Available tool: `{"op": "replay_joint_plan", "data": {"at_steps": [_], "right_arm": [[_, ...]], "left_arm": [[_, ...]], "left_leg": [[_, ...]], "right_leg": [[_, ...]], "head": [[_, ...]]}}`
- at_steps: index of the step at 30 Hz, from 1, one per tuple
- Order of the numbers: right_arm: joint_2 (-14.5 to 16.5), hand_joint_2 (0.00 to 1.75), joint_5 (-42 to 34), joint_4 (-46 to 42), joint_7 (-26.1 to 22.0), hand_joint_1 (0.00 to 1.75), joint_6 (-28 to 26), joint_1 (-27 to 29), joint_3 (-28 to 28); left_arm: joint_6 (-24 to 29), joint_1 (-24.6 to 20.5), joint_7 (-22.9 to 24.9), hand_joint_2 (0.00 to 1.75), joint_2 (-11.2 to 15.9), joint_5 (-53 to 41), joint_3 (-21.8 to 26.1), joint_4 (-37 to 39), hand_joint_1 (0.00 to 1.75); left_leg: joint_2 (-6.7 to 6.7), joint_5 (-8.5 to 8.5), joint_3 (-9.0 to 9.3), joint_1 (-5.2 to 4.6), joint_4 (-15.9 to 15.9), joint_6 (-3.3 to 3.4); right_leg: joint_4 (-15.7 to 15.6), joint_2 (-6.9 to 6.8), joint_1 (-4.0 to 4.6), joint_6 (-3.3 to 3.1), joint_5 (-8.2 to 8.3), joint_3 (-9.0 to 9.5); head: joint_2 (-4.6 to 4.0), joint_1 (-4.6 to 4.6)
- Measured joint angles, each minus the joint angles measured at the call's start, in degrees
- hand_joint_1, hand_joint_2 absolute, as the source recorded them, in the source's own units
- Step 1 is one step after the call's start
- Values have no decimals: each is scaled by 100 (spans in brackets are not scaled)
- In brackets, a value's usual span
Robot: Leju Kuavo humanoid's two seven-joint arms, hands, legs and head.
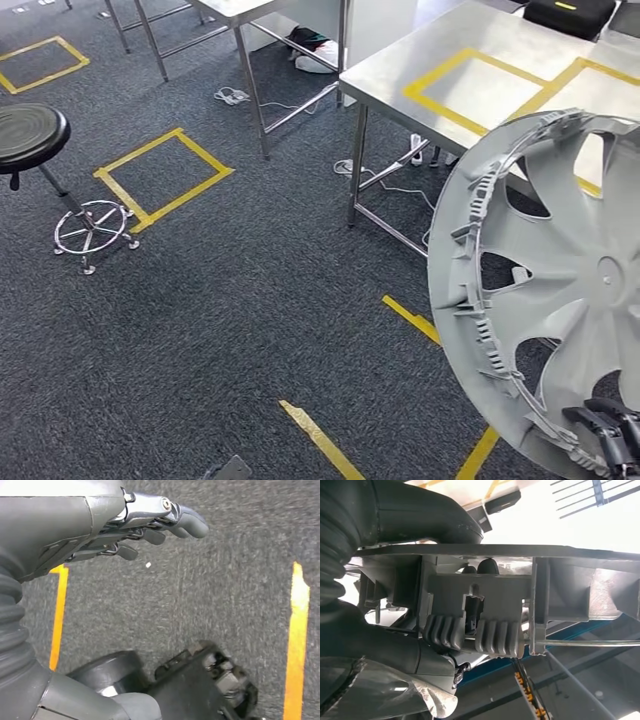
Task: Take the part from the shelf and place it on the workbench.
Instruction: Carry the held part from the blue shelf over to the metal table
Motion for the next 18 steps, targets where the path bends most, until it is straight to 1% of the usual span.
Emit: {"op": "replay_joint_plan", "data": {"at_steps": [1,2,3,4,5,6,7,8,9,10,11,12,13,14,15,16,17,18], "right_arm": [[-40,175,47,9,71,175,1,-20,27],[-90,175,103,23,165,175,1,-44,69],[-151,175,163,41,275,175,1,-67,120],[-219,175,224,64,403,175,1,-88,184],[-300,175,280,91,540,175,1,-110,258],[-393,175,332,122,687,175,1,-140,341],[-491,175,376,153,828,175,1,-178,426],[-585,175,412,186,946,175,3,-222,512],[-670,175,442,216,1046,175,5,-265,594],[-745,175,470,244,1128,175,9,-304,669],[-815,175,501,268,1209,175,13,-334,742],[-887,175,527,286,1300,175,19,-353,815],[-957,175,549,299,1393,175,25,-366,885],[-1030,175,564,306,1482,175,32,-381,952],[-1102,175,572,311,1559,175,40,-411,1014],[-1167,175,576,316,1620,175,48,-454,1069],[-1232,175,580,322,1672,175,55,-503,1121],[-1289,175,581,332,1710,175,62,-551,1168]], "left_arm": [[-7,-2,-10,175,-9,2,1,-2,0],[-14,5,-19,175,-14,5,1,-3,0],[-21,15,-23,175,-16,9,1,-3,0],[-28,25,-24,175,-16,17,1,-3,0],[-36,30,-25,175,-14,30,1,-3,0],[-45,28,-25,175,-12,41,1,-3,0],[-59,24,-25,175,-11,53,1,-3,0],[-70,20,-25,175,-7,60,2,-3,0],[-80,16,-25,175,-1,62,2,-3,0],[-87,15,-25,175,8,64,3,-3,0],[-90,15,-25,175,18,66,3,-3,0],[-93,12,-28,175,25,69,4,-3,0],[-95,8,-34,175,31,74,5,-3,0],[-97,2,-43,175,34,79,7,-4,0],[-99,-5,-52,175,37,86,10,-4,0],[-103,-8,-58,175,39,96,13,-5,0],[-106,-6,-61,175,41,104,15,-5,0],[-108,2,-60,175,44,112,16,-5,0]], "left_leg": [[73,10,7,7,-25,16],[144,8,7,4,-32,28],[224,1,5,3,-30,32],[305,-7,6,3,-28,28],[381,-17,11,4,-26,18],[450,-31,22,8,-24,2],[509,-48,41,13,-21,-20],[562,-71,61,10,-17,-52],[608,-99,76,0,-3,-90],[648,-121,90,-14,8,-125],[689,-142,101,-29,17,-158],[730,-160,115,-34,25,-185],[744,-180,132,-25,31,-215],[678,-229,128,-11,88,-245],[562,-319,73,3,241,-268],[416,-462,-61,15,534,-286],[283,-627,-266,19,940,-288],[221,-769,-506,19,1374,-282]], "right_leg": [[284,-171,0,15,-160,-138],[659,-319,1,40,-346,-326],[1036,-391,-8,67,-499,-514],[1293,-430,-21,94,-566,-640],[1346,-456,-36,119,-523,-665],[1167,-489,-53,139,-378,-566],[803,-549,-70,155,-177,-365],[393,-664,-69,164,-33,-134],[55,-747,-66,140,63,65],[-151,-802,-56,102,91,190],[-222,-817,-41,55,63,235],[-221,-760,-36,-3,57,236],[-216,-717,-37,-42,48,237],[-217,-675,-40,-75,41,246],[-220,-635,-46,-109,34,263],[-223,-595,-50,-141,24,287],[-222,-553,-43,-169,6,307],[-222,-503,-32,-194,-15,332]], "head": [[0,10],[0,21],[0,23],[0,22],[0,22],[0,22],[0,23],[0,26],[0,26],[0,25],[0,22],[0,20],[1,20],[1,16],[1,9],[1,0],[0,-8],[0,-11]]}}
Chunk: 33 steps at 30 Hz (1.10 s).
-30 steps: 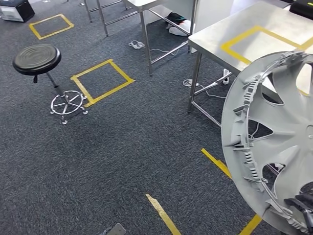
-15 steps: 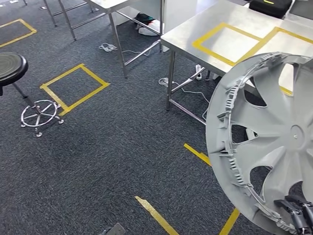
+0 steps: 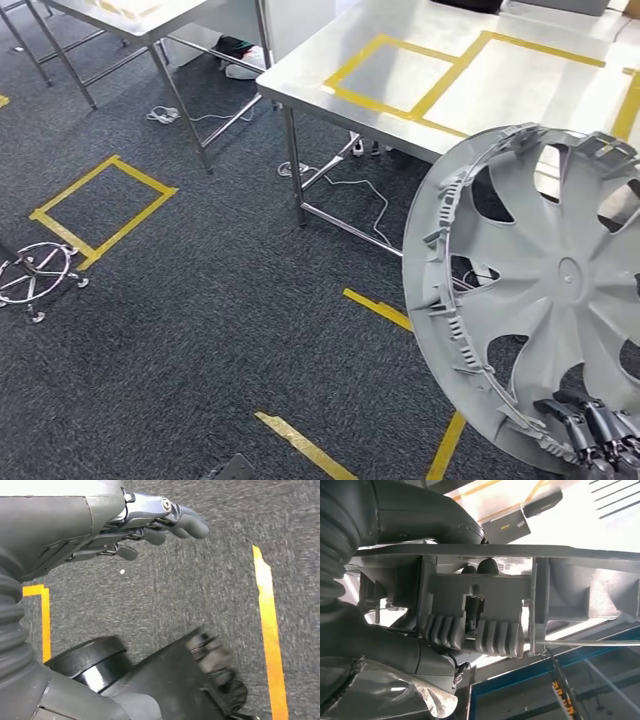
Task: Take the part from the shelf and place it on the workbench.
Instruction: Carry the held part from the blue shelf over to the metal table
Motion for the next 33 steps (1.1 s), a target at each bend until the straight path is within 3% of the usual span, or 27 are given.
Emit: {"op": "replay_joint_plan", "data": {"at_steps": [1,2,3,5,6,8,11,13,16,17,18,19,21,23,25,27,29,31,32,33], "right_arm": [[-54,175,1,10,33,175,7,-40,44],[-105,175,-1,23,62,175,19,-71,86],[-154,175,-6,38,91,175,32,-100,127],[-254,175,-25,70,154,175,62,-167,210],[-301,175,-34,87,182,175,74,-209,248],[-382,175,-48,120,217,175,93,-279,313],[-473,175,-62,157,239,175,104,-314,386],[-529,175,-67,177,241,175,107,-353,421],[-583,175,-65,198,240,175,107,-405,462],[-596,175,-66,209,240,175,108,-406,478],[-607,175,-66,221,239,175,108,-402,496],[-618,175,-67,230,239,175,109,-401,513],[-627,175,-67,245,239,175,110,-409,542],[-633,175,-63,263,239,175,114,-423,560],[-643,175,-64,273,241,175,115,-418,577],[-651,175,-69,274,251,175,114,-408,589],[-654,175,-70,274,258,175,113,-416,590],[-655,175,-71,275,254,175,114,-422,595],[-655,175,-72,275,254,175,114,-421,600],[-655,175,-75,276,258,175,116,-421,607]], "left_arm": [[-2,10,2,175,3,4,1,0,0],[-2,17,4,175,7,6,1,0,0],[-2,19,7,175,11,9,2,0,0],[-2,12,11,175,26,15,7,1,0],[-2,8,14,175,42,19,10,1,0],[-4,-2,18,175,64,21,13,2,0],[-8,-20,20,175,63,22,14,-1,0],[-8,-31,20,175,62,22,16,-2,0],[-14,-24,19,175,56,22,18,-2,0],[-16,-15,19,175,54,22,18,-2,0],[-17,-8,19,175,52,22,18,-2,0],[-17,-5,20,175,51,22,18,-2,0],[-18,0,20,175,54,22,18,-1,0],[-19,-3,21,175,61,22,18,2,0],[-18,-22,21,175,63,23,18,2,0],[-17,-50,20,175,55,22,18,-1,0],[-17,-65,20,175,47,22,18,-2,0],[-17,-48,20,175,44,22,18,-2,0],[-17,-36,20,175,44,22,18,-2,0],[-17,-28,20,175,44,25,18,-2,0]], "left_leg": [[-24,-60,-214,-3,338,15],[-32,-3,-344,-10,481,40],[-40,181,-369,-23,386,81],[-117,727,-181,-83,-322,201],[-177,914,-51,-111,-692,271],[-260,974,111,-162,-1117,354],[-216,892,268,-155,-1310,404],[-183,885,396,-124,-1386,421],[-107,779,504,-116,-1406,418],[-80,725,561,-108,-1406,404],[-55,663,636,-95,-1405,385],[-32,594,726,-79,-1404,360],[14,436,902,-60,-1390,288],[62,298,1015,-70,-1376,204],[98,258,1077,-71,-1335,136],[72,368,915,-48,-962,81],[11,363,435,-29,-216,38],[-17,10,-58,-24,378,22],[-20,-174,-220,-25,481,28],[-25,-249,-308,-29,433,46]], "right_leg": [[0,56,16,-19,-25,32],[1,113,32,-31,-53,71],[0,169,47,-39,-85,120],[-5,267,59,-41,-155,199],[-8,314,67,-24,-195,219],[-11,387,45,38,-240,244],[16,360,26,172,-245,338],[318,208,29,220,-383,154],[1330,86,9,276,-734,-580],[1494,79,-5,305,-771,-766],[1449,67,-23,339,-700,-847],[1211,41,-46,377,-507,-831],[527,-91,-84,435,35,-680],[200,-182,-66,344,282,-561],[211,-134,-41,188,247,-499],[185,-71,-50,99,230,-421],[152,-16,-53,32,173,-324],[144,61,-43,-4,88,-229],[143,104,-35,-11,39,-171],[142,147,-25,-13,-13,-103]], "head": [[0,0],[0,1],[0,1],[0,2],[0,10],[0,21],[1,25],[1,45],[0,55],[0,54],[0,54],[0,56],[0,65],[0,79],[0,84],[0,79],[0,74],[0,72],[0,69],[0,68]]}}
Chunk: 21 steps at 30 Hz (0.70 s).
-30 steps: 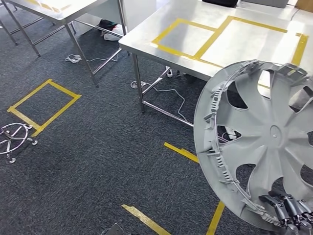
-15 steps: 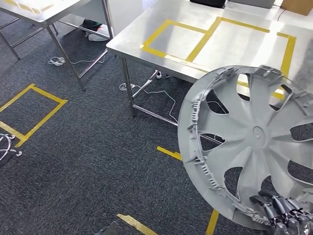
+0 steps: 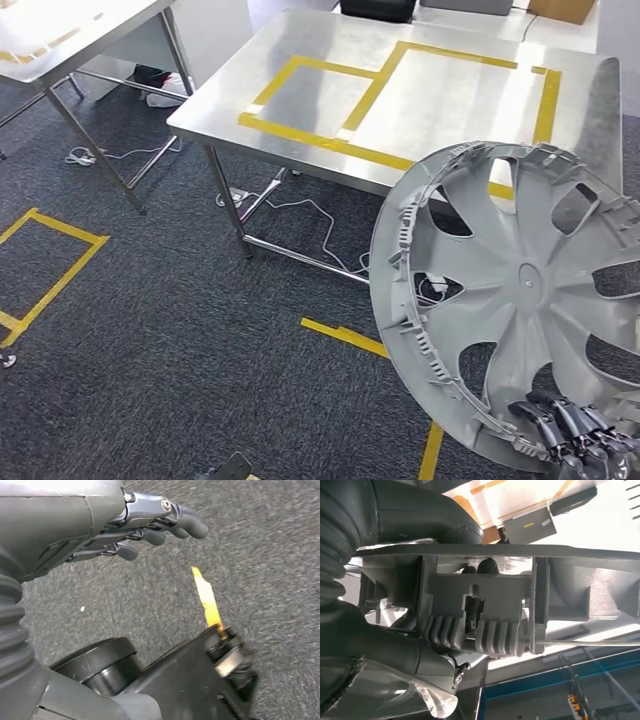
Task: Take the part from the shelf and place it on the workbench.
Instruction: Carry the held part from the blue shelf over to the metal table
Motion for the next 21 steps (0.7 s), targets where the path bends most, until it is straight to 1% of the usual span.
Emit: {"op": "replay_joint_plan", "data": {"at_steps": [1,2,3,4,5,6,7,8,9,10,11,12,13,14,15,16,17,18,19,20,21], "right_arm": [[-1,175,-7,0,8,175,2,-4,6],[-3,175,-17,0,18,175,5,-13,11],[-7,175,-28,2,27,175,10,-28,17],[-10,175,-37,10,32,175,19,-49,23],[-15,175,-45,19,33,175,31,-79,32],[-22,175,-56,31,33,175,43,-104,45],[-32,175,-66,40,33,175,52,-123,59],[-44,175,-79,46,33,175,60,-146,72],[-55,175,-94,52,33,175,66,-166,82],[-65,175,-107,61,30,175,75,-196,88],[-72,175,-121,73,23,175,87,-236,94],[-75,175,-136,87,13,175,104,-272,101],[-78,175,-150,104,0,175,124,-301,110],[-78,175,-160,122,-10,175,143,-320,123],[-78,175,-168,141,-20,175,161,-329,139],[-78,175,-173,161,-25,175,174,-334,157],[-78,175,-173,178,-29,175,180,-341,175],[-78,175,-172,194,-33,175,184,-354,191],[-78,175,-168,208,-35,175,187,-373,205],[-79,175,-163,219,-37,175,190,-390,215],[-80,175,-157,227,-38,175,193,-400,223]], "left_arm": [[0,3,0,175,1,4,0,0,0],[2,3,0,175,3,13,1,0,0],[4,4,-1,175,11,24,1,1,0],[9,6,-1,175,25,35,2,1,0],[13,11,-2,175,35,45,3,2,0],[17,15,-3,175,42,52,4,2,0],[21,13,-3,175,43,56,5,2,0],[23,8,-4,175,34,62,8,2,0],[25,-3,-4,175,31,66,12,1,0],[26,-16,-4,175,27,72,18,0,0],[23,-24,-4,175,24,78,26,-1,0],[19,-28,-4,175,24,80,33,-2,0],[13,-26,-3,175,24,84,40,-1,0],[4,-18,-2,175,26,87,45,-1,0],[-2,-10,-1,175,29,90,48,-1,0],[-8,-4,0,175,31,92,50,-1,0],[-11,0,0,175,31,93,52,-2,0],[-14,4,1,175,31,92,54,-2,0],[-15,5,2,175,31,91,55,-1,0],[-15,6,6,175,32,90,56,-1,0],[-16,11,10,175,34,86,58,0,0]], "left_leg": [[-9,75,-18,-9,-191,31],[-30,311,20,-26,-493,76],[-70,631,75,-57,-840,135],[-131,858,118,-97,-1123,193],[-190,1006,153,-129,-1321,240],[-235,1056,180,-148,-1434,272],[-251,1035,217,-149,-1481,288],[-233,1077,283,-130,-1524,299],[-205,1106,354,-112,-1554,316],[-176,1117,417,-100,-1564,335],[-151,1103,470,-90,-1565,351],[-127,1063,503,-90,-1563,363],[-107,1022,529,-91,-1562,368],[-88,977,564,-91,-1561,366],[-72,930,612,-91,-1559,362],[-62,878,674,-91,-1558,355],[-52,819,751,-91,-1558,345],[-40,761,821,-91,-1563,330],[-27,710,880,-94,-1564,309],[-9,666,920,-97,-1569,278],[8,639,954,-100,-1571,243]], "right_leg": [[-2,37,11,0,-52,72],[-5,66,20,4,-101,137],[-6,96,28,14,-147,192],[-5,135,36,37,-196,221],[-17,168,43,66,-250,240],[0,200,49,102,-272,284],[8,221,59,143,-287,325],[31,208,65,174,-305,366],[119,162,71,209,-329,382],[266,96,74,241,-413,314],[523,24,71,267,-541,170],[852,-33,68,287,-692,-32],[1179,-59,62,305,-833,-263],[1406,-71,57,321,-901,-461],[1454,-80,54,331,-849,-575],[1306,-90,51,338,-670,-591],[982,-111,50,335,-392,-518],[650,-152,56,320,-149,-418],[350,-202,71,299,-24,-343],[165,-240,94,255,35,-275],[97,-259,118,199,8,-264]], "head": [[0,-1],[0,-2],[0,-1],[0,-7],[0,-8],[0,-11],[0,-16],[1,-15],[0,-9],[0,2],[0,10],[-1,23],[0,23],[0,23],[0,24],[0,23],[0,25],[0,24],[0,24],[0,18],[0,9]]}}
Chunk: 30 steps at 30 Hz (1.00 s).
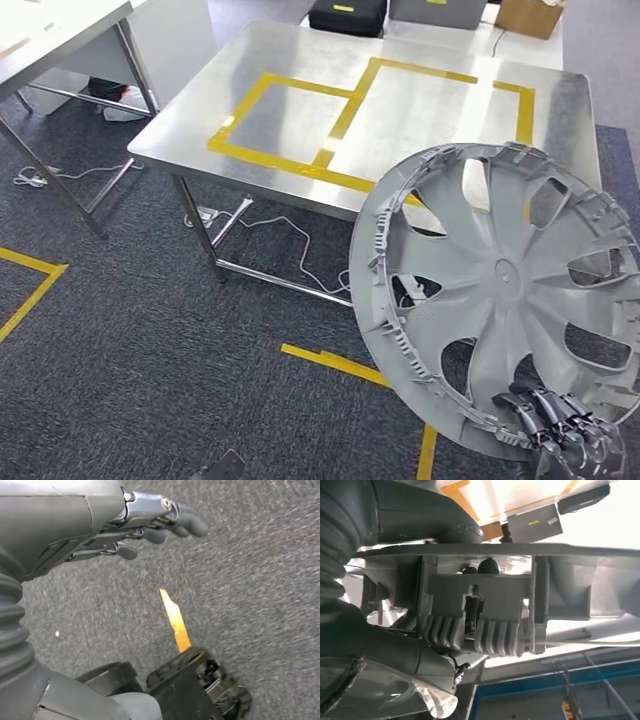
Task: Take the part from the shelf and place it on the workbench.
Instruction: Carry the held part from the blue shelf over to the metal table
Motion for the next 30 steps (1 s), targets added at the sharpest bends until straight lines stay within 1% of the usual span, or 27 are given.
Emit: {"op": "replay_joint_plan", "data": {"at_steps": [1,2,3,4,5,6,7,8,9,10,11,13,14,15,17,18,19,20,21,22,23,24,25,26,28,29,30], "right_arm": [[-1,175,4,5,-1,175,3,-2,8],[-3,175,5,8,1,175,4,3,14],[-3,175,4,9,4,175,4,7,20],[-3,175,4,11,6,175,5,3,27],[-3,175,4,11,9,175,5,-5,31],[-3,175,5,11,13,175,5,-15,34],[-3,175,7,11,15,175,5,-20,37],[-3,175,11,11,22,175,4,-16,40],[-3,175,16,11,31,175,4,-3,43],[-3,175,22,11,40,175,3,13,45],[-3,175,27,11,53,175,2,25,48],[-3,175,33,12,74,175,1,31,48],[-3,175,37,11,83,175,2,29,46],[-5,175,43,11,87,175,2,31,45],[-11,175,56,9,92,175,3,53,45],[-15,175,63,9,93,175,4,62,46],[-15,175,73,9,97,175,4,65,48],[-16,175,87,9,101,175,5,62,47],[-17,175,104,9,104,175,7,59,46],[-17,175,118,9,107,175,10,59,45],[-18,175,128,9,110,175,16,67,46],[-18,175,132,9,114,175,24,78,48],[-18,175,132,9,115,175,32,89,51],[-18,175,131,10,116,175,39,93,56],[-18,175,126,15,115,175,49,68,66],[-16,175,121,21,113,175,55,36,76],[-16,175,112,28,112,175,61,10,85]], "left_arm": [[-1,2,4,175,-1,-5,2,0,0],[-2,6,8,175,-1,-11,3,0,0],[-3,7,8,175,-2,-17,3,0,0],[-3,1,8,175,-3,-20,3,0,0],[-2,-5,9,175,-3,-22,3,0,0],[-2,-7,9,175,-3,-22,3,0,0],[-1,-2,13,175,-3,-22,3,0,0],[1,9,16,175,-2,-21,3,0,0],[3,22,19,175,0,-19,4,0,0],[6,32,21,175,2,-16,4,0,0],[12,37,21,175,3,-14,5,0,0],[23,49,21,175,6,-5,8,1,0],[27,57,25,175,8,2,9,1,0],[29,69,30,175,9,8,9,2,0],[33,79,45,175,9,19,13,2,0],[36,80,49,175,8,23,16,2,0],[40,75,50,175,5,27,20,2,0],[43,69,48,175,2,29,22,2,0],[44,70,46,175,-2,31,25,2,0],[45,74,43,175,-4,32,25,2,0],[45,84,42,175,-6,37,26,2,0],[45,96,40,175,-6,42,28,2,0],[44,106,40,175,-5,51,30,2,0],[40,113,40,175,-5,61,31,2,0],[28,118,40,175,-5,77,33,2,0],[20,118,40,175,-4,80,33,2,0],[14,119,42,175,-3,82,34,2,0]], "left_leg": [[14,-14,34,0,6,-31],[25,-25,48,2,29,-58],[19,-13,37,4,123,-84],[6,-23,-44,9,304,-115],[-8,-69,-200,20,587,-154],[-22,-153,-412,41,934,-195],[-27,-285,-652,66,1266,-230],[-27,-394,-867,92,1502,-258],[-27,-441,-1016,112,1591,-278],[-28,-387,-1084,125,1513,-289],[-32,-204,-1081,133,1280,-294],[-76,349,-1001,136,666,-285],[-101,516,-968,129,442,-265],[-124,607,-947,119,316,-234],[-124,557,-880,102,231,-141],[-119,563,-819,105,185,-92],[-111,540,-750,109,142,-43],[-106,515,-678,112,108,-5],[-98,476,-624,111,82,24],[-88,427,-572,105,74,44],[-78,371,-517,97,71,53],[-71,310,-448,89,71,57],[-65,244,-364,81,71,58],[-60,176,-267,73,71,58],[-40,35,-73,60,68,44],[-26,-26,-3,54,65,24],[-9,-82,49,49,53,-10]], "right_leg": [[-50,9,16,-58,-27,37],[-71,36,8,-113,-10,109],[-109,58,-8,-150,-16,175],[-144,75,-27,-178,-33,274],[-178,91,-47,-199,-62,353],[-199,108,-53,-217,-103,423],[-209,134,-61,-224,-152,490],[-213,166,-68,-219,-210,562],[-215,198,-77,-208,-275,641],[-215,230,-87,-192,-342,730],[-216,256,-100,-173,-412,827],[-216,300,-118,-129,-556,987],[-224,324,-120,-92,-624,1029],[-243,345,-122,-50,-666,1065],[-259,371,-126,50,-645,1133],[-214,352,-132,86,-613,1141],[-68,311,-136,115,-587,1077],[178,267,-138,128,-617,922],[509,224,-137,135,-701,692],[863,200,-134,142,-835,424],[1145,194,-131,147,-984,164],[1286,192,-128,151,-1073,-34],[1265,188,-127,151,-1052,-156],[1073,178,-122,137,-888,-193],[469,93,-96,75,-307,-143],[235,30,-73,43,-134,-120],[103,-15,-46,7,-22,-89]], "head": [[0,-4],[0,-10],[0,-10],[0,-15],[0,-23],[0,-28],[0,-37],[0,-35],[0,-37],[0,-37],[0,-36],[0,-38],[0,-46],[0,-51],[0,-64],[1,-60],[1,-51],[1,-40],[1,-33],[0,-27],[0,-30],[0,-30],[0,-30],[0,-30],[0,-32],[0,-33],[0,-35]]}}
